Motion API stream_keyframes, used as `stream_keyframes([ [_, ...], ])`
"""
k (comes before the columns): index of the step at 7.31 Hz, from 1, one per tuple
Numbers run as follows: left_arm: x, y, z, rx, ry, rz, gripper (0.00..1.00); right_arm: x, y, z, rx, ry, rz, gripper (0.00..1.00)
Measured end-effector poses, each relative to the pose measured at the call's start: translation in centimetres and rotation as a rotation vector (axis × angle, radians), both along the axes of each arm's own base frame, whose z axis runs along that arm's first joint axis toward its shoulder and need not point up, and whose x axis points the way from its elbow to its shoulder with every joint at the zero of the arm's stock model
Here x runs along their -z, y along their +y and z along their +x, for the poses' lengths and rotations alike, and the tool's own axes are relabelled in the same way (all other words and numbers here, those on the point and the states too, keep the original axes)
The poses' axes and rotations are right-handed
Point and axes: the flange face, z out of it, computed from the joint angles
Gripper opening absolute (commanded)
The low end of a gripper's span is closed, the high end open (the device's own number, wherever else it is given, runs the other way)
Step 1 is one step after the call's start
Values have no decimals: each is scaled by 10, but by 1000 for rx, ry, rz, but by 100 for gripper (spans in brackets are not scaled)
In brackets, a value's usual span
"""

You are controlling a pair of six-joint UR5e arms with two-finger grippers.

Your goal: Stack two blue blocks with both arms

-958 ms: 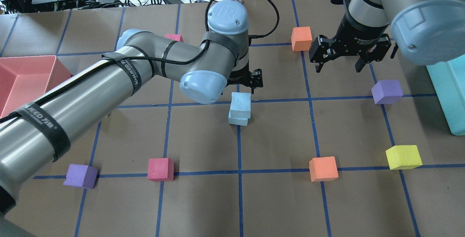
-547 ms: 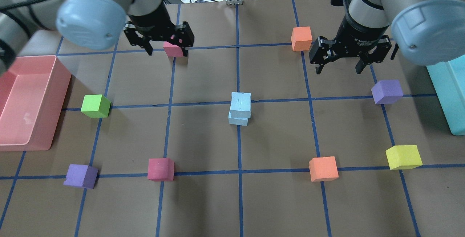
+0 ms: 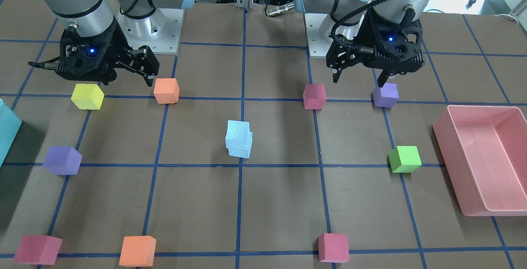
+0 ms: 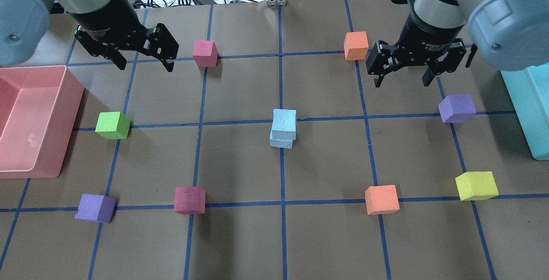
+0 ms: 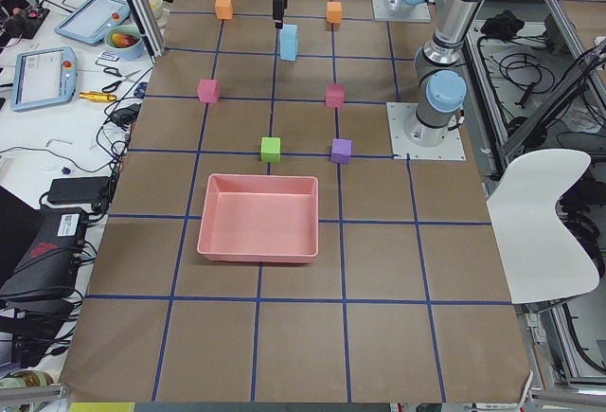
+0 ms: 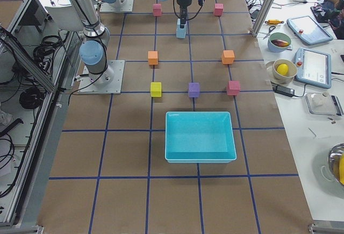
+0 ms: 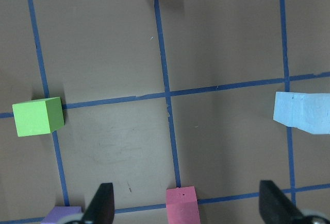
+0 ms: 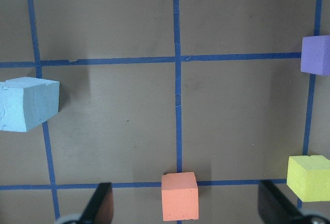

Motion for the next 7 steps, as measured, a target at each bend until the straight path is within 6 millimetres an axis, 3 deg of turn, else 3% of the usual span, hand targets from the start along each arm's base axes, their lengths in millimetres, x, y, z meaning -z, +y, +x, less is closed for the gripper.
stream_keyframes([
  [4,-8,6,17,-23,-14,-41,100,2,2,-1,3,21,11,100],
  [7,-10,7,17,-25,-15,-46,100,5,3,-1,3,23,17,100],
])
